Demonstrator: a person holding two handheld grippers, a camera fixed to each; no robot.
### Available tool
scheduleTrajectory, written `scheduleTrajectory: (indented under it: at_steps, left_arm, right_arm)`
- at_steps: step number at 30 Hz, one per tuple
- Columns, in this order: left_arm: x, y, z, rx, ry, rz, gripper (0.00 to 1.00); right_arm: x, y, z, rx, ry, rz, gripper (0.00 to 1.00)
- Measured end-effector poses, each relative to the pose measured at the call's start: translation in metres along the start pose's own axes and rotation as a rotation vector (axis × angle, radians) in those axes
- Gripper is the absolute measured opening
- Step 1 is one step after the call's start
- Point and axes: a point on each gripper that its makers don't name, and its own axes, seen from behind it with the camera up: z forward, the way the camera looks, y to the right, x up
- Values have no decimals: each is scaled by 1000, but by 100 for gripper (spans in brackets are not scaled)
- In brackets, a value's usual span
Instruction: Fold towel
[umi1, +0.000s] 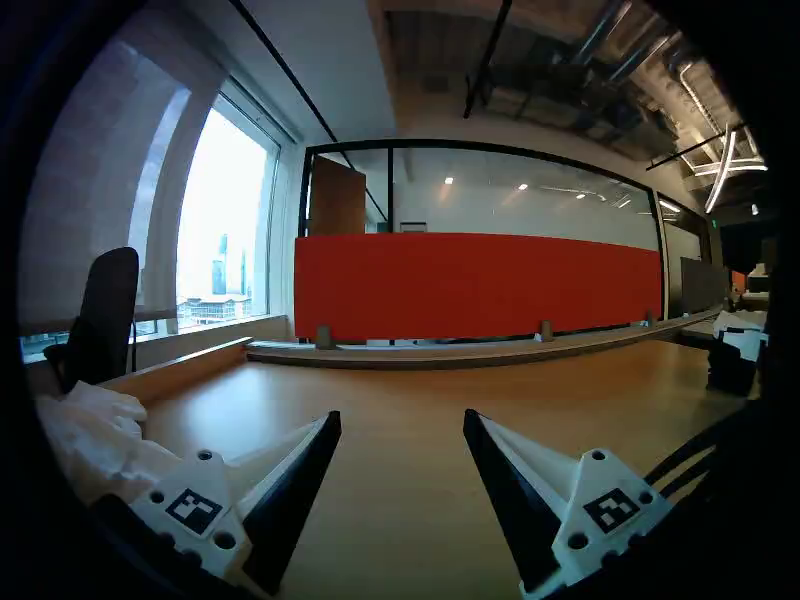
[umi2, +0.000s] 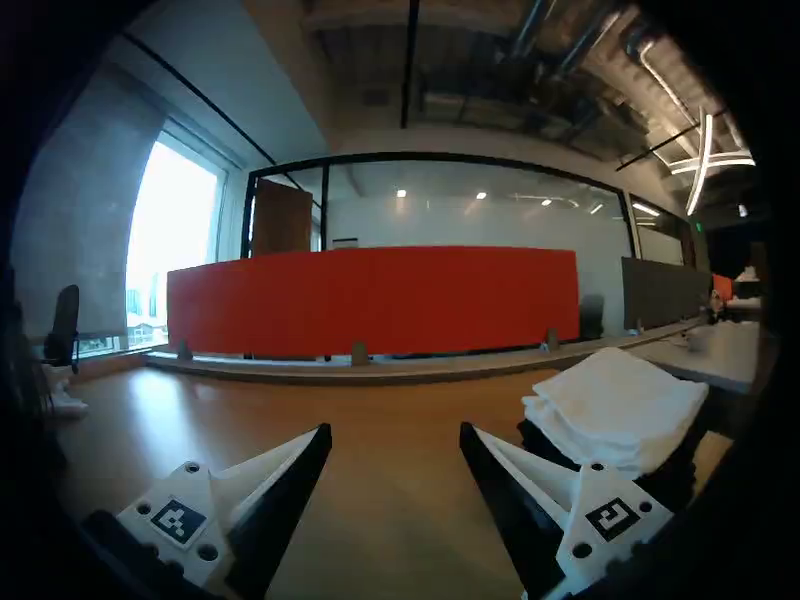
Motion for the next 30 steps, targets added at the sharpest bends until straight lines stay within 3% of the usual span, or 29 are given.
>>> scheduleTrajectory:
  at_steps: [8, 30]
  left_arm:
    - [0, 0, 0, 0, 0, 0, 91]
    - [0, 0, 0, 0, 0, 0, 91]
  right_arm:
    - [1, -8, -2, 9, -3, -30, 99]
    - [2, -9, -1, 8, -5, -30, 99]
